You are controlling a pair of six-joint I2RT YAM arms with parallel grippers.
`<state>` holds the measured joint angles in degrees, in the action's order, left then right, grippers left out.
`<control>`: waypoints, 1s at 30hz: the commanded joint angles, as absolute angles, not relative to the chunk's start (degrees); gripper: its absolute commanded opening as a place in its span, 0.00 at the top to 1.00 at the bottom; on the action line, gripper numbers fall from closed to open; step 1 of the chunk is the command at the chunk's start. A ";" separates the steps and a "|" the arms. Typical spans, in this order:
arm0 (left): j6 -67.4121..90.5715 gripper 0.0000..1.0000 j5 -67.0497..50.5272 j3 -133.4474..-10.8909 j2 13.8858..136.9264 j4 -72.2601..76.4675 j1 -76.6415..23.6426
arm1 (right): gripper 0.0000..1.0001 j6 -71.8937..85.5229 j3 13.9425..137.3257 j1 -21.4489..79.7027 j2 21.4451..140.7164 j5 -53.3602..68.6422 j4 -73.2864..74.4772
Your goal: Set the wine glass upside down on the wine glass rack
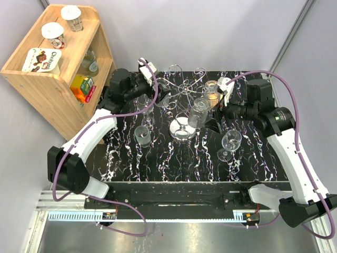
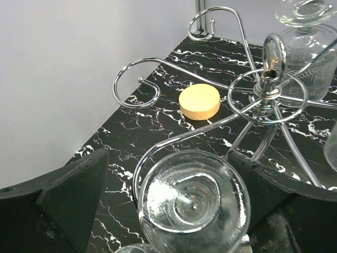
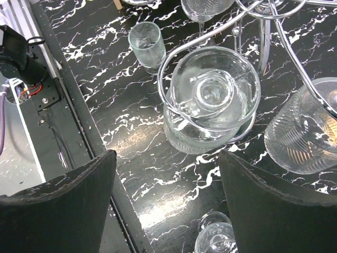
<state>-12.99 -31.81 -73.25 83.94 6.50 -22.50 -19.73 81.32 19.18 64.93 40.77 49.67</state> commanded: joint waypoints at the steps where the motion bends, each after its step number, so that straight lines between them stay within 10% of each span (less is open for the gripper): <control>1: -12.39 0.01 -33.66 -72.77 79.72 7.21 -22.24 | 0.16 -20.57 82.18 19.77 64.07 38.59 49.57; 30: -29.08 0.01 -24.00 -66.64 54.15 -40.06 -16.44 | 0.15 -25.66 85.52 19.69 63.11 29.18 52.74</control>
<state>-21.87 -28.91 -70.61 57.28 -28.60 -17.54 -24.27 83.35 19.20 64.10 31.99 53.06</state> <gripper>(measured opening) 0.988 0.853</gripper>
